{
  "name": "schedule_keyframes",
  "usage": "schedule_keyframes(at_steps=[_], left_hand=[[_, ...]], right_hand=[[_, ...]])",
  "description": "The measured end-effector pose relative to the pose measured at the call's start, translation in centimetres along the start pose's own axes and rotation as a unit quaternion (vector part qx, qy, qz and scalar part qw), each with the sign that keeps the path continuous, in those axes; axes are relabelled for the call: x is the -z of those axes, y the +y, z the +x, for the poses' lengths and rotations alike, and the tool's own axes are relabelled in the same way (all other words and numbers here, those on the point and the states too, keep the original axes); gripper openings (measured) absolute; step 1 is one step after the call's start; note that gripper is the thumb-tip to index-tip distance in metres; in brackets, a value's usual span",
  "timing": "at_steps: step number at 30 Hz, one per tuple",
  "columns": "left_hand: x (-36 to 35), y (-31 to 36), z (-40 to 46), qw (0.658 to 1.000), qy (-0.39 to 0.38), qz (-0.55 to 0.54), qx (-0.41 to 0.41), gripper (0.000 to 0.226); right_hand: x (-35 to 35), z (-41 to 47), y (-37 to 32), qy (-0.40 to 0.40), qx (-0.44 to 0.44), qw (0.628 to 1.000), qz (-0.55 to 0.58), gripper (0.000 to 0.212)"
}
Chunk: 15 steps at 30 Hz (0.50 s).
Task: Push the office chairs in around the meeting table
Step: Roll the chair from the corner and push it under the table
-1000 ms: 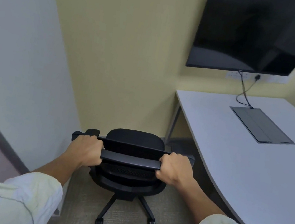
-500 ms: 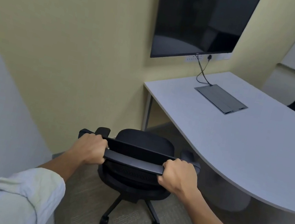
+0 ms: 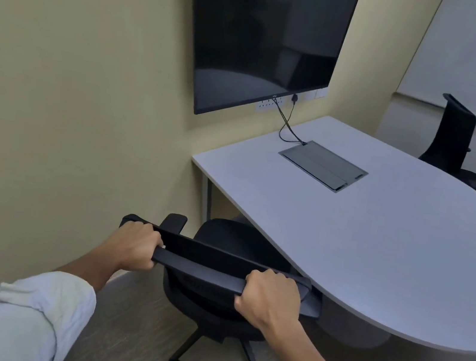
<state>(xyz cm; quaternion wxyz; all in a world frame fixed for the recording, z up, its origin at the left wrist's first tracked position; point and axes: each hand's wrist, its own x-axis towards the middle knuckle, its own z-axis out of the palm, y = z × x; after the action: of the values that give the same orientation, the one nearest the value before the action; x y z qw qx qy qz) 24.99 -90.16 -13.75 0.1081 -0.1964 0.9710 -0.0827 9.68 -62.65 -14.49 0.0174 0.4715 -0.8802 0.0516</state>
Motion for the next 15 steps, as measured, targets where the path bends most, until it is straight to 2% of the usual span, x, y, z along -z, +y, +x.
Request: schedule_keyframes(at_steps=[13,15], left_hand=[[1.5,-9.1,16.9,0.992,0.011,0.021,-0.121,0.003],[1.8,-10.5,19.6,0.989,0.013,0.024,-0.146,0.015]], right_hand=[[-1.4,11.9,-2.6,0.001,-0.112,0.993,0.023,0.029],[-1.6,14.0,-3.3,0.001,-0.135,0.991,0.020,0.030]])
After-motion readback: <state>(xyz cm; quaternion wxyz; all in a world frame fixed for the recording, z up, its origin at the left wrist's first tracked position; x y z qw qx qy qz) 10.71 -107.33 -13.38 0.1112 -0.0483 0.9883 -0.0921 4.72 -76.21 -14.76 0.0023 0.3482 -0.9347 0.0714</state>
